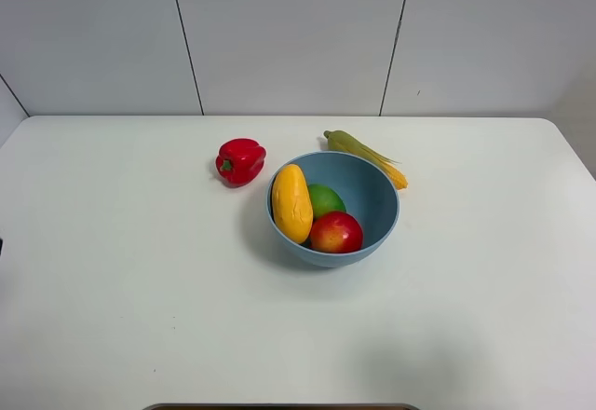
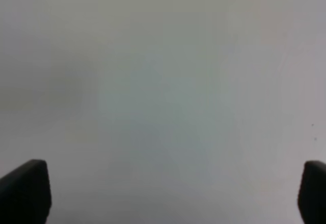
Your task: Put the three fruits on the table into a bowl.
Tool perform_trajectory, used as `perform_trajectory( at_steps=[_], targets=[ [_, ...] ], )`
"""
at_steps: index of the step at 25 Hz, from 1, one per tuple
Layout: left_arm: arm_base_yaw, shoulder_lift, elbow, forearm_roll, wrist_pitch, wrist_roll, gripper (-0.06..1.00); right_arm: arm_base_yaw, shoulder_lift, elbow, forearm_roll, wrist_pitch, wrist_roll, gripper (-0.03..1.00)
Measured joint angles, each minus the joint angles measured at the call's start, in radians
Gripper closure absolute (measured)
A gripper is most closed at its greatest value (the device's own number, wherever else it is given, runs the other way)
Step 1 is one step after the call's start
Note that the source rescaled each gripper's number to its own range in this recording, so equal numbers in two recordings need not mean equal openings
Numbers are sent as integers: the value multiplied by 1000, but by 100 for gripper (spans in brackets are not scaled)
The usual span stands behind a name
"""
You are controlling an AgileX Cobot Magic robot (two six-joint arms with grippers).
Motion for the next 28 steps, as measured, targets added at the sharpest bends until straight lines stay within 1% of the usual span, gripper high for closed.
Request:
perform_trajectory(
  at_steps=[5, 10, 12, 14, 17, 23, 28],
  targets=[
    [112, -217, 119, -69, -12, 116, -4, 0, 0, 0, 0, 0, 0, 13],
    [189, -410, 233, -115, -33, 156, -4, 0, 0, 0, 0, 0, 0, 13],
    [210, -478, 268, -138, -35, 191, -4, 0, 0, 0, 0, 0, 0, 13],
    [226, -536, 281, -165, -33, 248, -4, 0, 0, 0, 0, 0, 0, 13],
    [246, -609, 281, -194, -33, 297, -4, 0, 0, 0, 0, 0, 0, 13],
    [255, -704, 281, -201, -33, 310, -4, 0, 0, 0, 0, 0, 0, 13],
    [255, -711, 281, -202, -33, 313, -4, 0, 0, 0, 0, 0, 0, 13]
  ],
)
